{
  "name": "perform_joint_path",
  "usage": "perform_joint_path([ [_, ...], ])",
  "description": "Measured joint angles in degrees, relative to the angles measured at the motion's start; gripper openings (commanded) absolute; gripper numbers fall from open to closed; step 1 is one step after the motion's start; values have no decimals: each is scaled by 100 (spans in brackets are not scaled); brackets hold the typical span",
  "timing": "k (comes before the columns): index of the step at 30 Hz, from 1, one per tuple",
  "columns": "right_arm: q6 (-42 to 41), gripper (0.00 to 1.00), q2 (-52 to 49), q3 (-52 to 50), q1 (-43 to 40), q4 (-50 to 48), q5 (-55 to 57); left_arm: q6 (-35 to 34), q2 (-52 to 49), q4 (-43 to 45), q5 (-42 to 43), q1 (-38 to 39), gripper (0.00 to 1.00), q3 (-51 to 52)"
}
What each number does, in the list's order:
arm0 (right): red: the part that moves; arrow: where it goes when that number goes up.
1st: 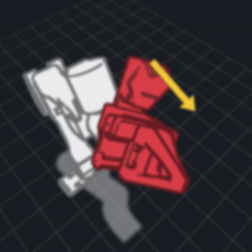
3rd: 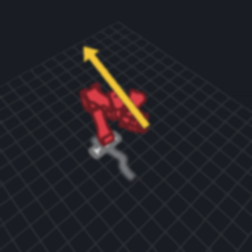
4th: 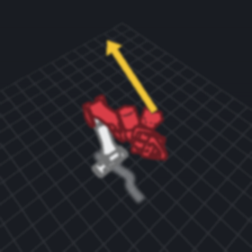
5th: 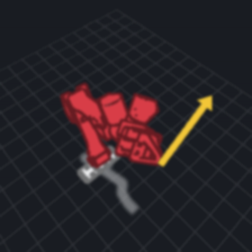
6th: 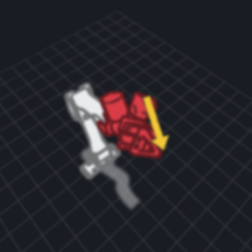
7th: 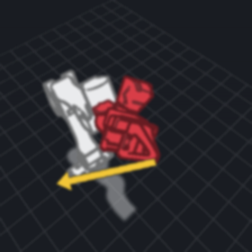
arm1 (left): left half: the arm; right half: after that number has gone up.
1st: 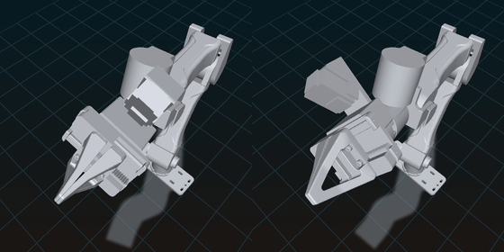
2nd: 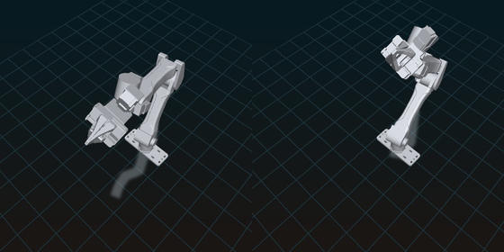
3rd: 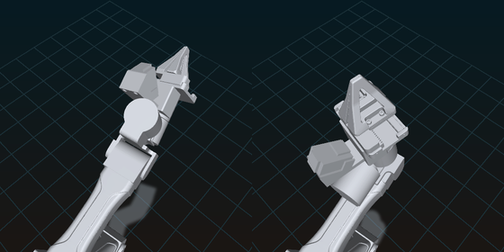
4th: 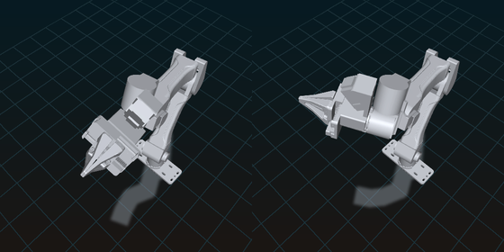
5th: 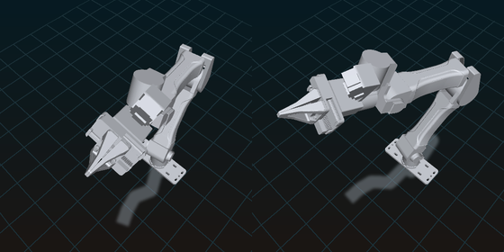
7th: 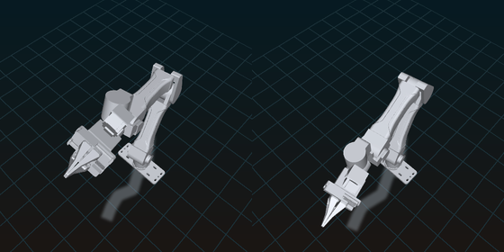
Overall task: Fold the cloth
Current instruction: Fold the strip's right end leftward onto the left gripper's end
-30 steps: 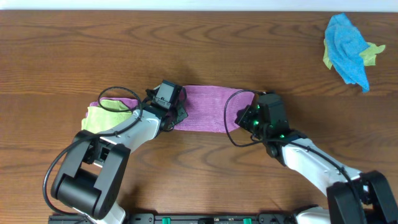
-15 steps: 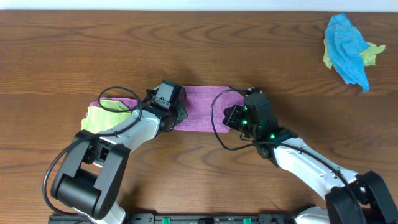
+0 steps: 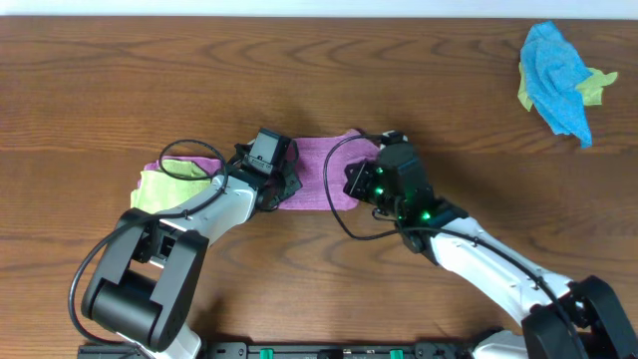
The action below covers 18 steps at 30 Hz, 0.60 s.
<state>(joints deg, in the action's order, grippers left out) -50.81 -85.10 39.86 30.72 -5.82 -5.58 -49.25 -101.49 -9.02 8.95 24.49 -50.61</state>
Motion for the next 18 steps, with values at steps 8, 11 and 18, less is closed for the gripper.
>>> perform_joint_path([
  [8, 0, 1, 0, 48, 243, -94, 144, 175, 4, -20, 138, 0, 6, 0],
  [11, 0, 1, 0, 50, 269, -94, 160, 282, 59, -118, 170, 4, 6, 4],
  [18, 0, 1, 0, 50, 273, -94, 227, 457, 450, -450, 229, 7, 6, 35],
])
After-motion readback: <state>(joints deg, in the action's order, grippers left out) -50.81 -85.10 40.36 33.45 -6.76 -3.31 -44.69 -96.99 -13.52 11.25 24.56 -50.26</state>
